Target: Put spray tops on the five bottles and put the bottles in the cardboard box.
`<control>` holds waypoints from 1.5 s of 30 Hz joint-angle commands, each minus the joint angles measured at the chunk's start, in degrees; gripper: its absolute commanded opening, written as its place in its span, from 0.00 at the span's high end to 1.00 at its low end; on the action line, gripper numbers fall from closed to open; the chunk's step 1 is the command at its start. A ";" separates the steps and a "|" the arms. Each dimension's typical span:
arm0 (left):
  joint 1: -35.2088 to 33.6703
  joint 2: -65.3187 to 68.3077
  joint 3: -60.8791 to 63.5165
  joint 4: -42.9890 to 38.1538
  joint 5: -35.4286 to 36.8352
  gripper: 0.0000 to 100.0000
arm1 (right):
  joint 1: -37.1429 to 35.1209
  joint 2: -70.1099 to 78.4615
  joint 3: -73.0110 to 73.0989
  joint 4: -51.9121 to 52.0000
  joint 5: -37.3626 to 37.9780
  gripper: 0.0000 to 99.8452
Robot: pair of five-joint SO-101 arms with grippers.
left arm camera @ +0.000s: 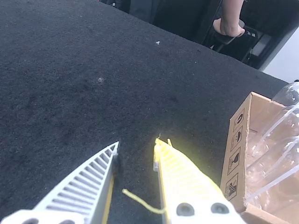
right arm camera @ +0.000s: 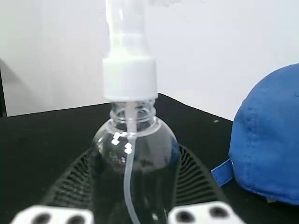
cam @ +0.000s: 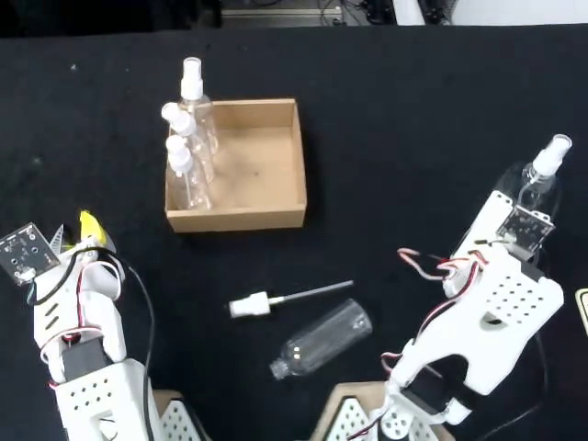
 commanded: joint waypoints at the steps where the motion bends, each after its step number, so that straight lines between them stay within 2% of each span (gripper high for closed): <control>1: 0.04 -0.88 1.36 -0.18 -0.18 0.90 | -0.70 -0.13 -1.98 -1.32 0.70 0.91; 6: 0.04 -0.88 1.36 -0.18 -0.18 0.90 | -0.70 -0.04 -1.98 -1.41 0.70 0.78; 15: 0.04 -0.88 1.36 -0.18 -0.18 0.90 | -0.70 -0.31 -2.07 -1.41 1.14 0.75; 21: 0.04 -0.88 1.36 -0.18 -0.18 0.90 | -0.70 -0.31 -2.07 -1.05 0.79 0.60; 28: 0.04 -0.88 1.36 -0.18 -0.18 0.90 | -0.44 -2.24 -1.71 -1.41 0.79 0.64; 33: 0.13 -0.88 1.36 -0.26 -0.18 0.90 | -1.49 -12.44 4.35 -0.53 0.70 0.67; 39: 0.04 -0.88 1.36 -0.26 -0.18 0.90 | -1.67 -29.05 11.82 8.62 0.70 0.67; 45: 0.04 -0.88 1.36 -0.26 -0.18 0.90 | -1.67 -45.85 14.55 25.05 0.97 0.67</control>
